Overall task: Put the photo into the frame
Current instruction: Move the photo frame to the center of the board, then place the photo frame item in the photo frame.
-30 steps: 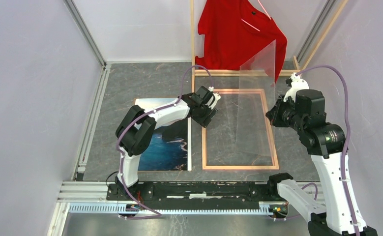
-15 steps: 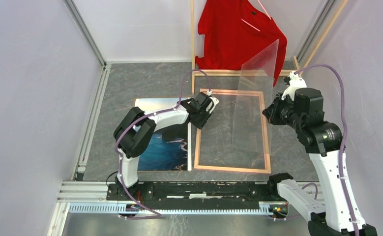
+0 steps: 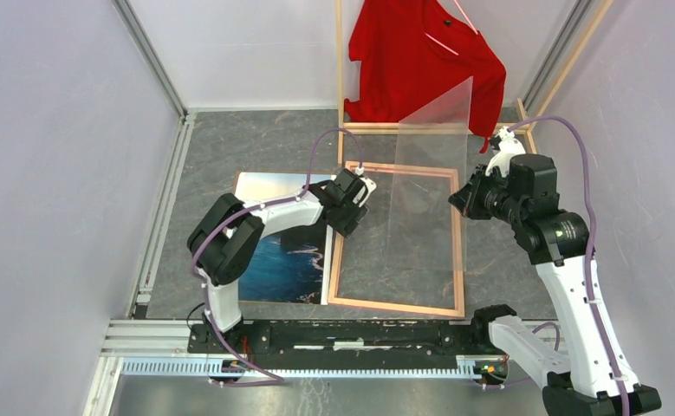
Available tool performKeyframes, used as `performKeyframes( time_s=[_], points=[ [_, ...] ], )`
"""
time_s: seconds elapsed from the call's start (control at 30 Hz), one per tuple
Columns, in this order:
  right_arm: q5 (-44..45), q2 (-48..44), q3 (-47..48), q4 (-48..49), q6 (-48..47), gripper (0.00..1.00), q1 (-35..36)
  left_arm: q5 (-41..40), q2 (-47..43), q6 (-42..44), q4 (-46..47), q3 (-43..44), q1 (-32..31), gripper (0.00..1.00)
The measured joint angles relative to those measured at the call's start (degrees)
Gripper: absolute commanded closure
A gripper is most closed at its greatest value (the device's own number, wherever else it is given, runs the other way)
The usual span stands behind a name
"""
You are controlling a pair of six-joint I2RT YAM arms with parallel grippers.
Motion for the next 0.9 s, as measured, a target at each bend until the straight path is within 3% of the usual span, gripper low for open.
performKeyframes(
  time_s=[0.07, 0.1, 0.37, 0.63, 0.73, 0.9],
  points=[
    [-1.1, 0.1, -0.2, 0.5, 0.5, 1.0, 0.0, -0.2, -0.7, 0.7, -1.3, 0.0, 0.3, 0.01],
    [-1.6, 0.2, -0.4, 0.6, 0.7, 1.0, 0.0, -0.2, -1.2, 1.0, -2.4, 0.0, 0.7, 0.0],
    [-7.5, 0.8, -1.1, 1.0, 3.1, 1.0, 0.0, 6.5, -10.6, 3.9, -11.5, 4.9, 5.0, 0.0],
    [-17.6, 0.9, -2.3, 5.8, 8.4, 1.0, 0.0, 12.7, -19.0, 7.4, -13.9, 10.2, 18.3, 0.0],
    [-21.3, 0.2, -6.3, 10.4, 11.4, 1.0, 0.0, 12.7, -19.5, 8.4, -15.0, 9.9, 22.8, 0.0],
    [-24.6, 0.0, -16.0, 16.0, 14.1, 1.0, -0.1, 13.6, -20.6, 9.3, -15.7, 6.1, 23.2, 0.0]
  ],
)
